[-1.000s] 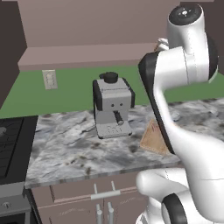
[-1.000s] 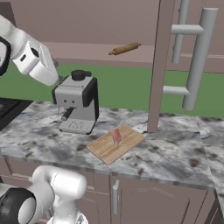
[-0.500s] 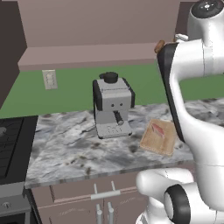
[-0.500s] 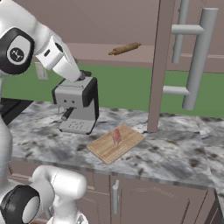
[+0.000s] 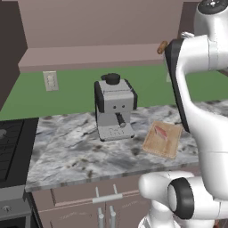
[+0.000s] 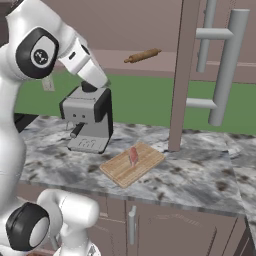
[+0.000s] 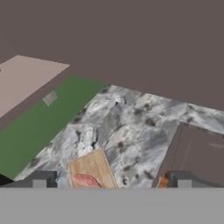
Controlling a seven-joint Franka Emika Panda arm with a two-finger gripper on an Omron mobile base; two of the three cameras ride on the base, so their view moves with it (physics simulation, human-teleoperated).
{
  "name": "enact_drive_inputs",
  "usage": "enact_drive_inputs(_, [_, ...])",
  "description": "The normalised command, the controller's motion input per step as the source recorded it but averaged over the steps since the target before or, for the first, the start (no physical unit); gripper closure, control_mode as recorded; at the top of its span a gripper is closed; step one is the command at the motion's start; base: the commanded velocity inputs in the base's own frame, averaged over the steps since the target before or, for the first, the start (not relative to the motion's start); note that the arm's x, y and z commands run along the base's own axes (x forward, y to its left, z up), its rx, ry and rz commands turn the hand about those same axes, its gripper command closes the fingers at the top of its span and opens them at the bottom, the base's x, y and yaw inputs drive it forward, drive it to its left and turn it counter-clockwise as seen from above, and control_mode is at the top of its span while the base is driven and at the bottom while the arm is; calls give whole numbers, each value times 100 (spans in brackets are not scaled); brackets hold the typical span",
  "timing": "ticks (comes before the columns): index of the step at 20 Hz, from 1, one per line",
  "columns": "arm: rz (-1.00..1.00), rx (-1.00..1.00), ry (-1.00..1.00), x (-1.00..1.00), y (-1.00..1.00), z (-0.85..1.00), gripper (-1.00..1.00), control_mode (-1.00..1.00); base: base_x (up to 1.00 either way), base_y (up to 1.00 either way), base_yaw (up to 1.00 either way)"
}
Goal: Open the cabinet, retrieve the rolling pin, and place it next to the meat on the cutting board to prepare for tenderizing.
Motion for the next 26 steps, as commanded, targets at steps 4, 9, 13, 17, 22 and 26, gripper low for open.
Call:
enact_drive_inputs(4, [0, 0, -4, 25, 0, 1, -100, -100, 0, 0, 0])
enact_drive_inputs(9, [0, 0, -14, 4, 12, 0, -100, -100, 0, 0, 0])
enact_drive_inputs(13, [0, 0, -14, 3, 14, 1, -100, -100, 0, 0, 0])
enact_drive_inputs(17, [6, 0, -9, 14, 10, 0, -100, -100, 0, 0, 0])
enact_drive_inputs(22, [12, 1, 1, 36, 0, 5, -100, -100, 0, 0, 0])
enact_drive_inputs(26, [14, 0, 2, 42, 0, 12, -100, -100, 0, 0, 0])
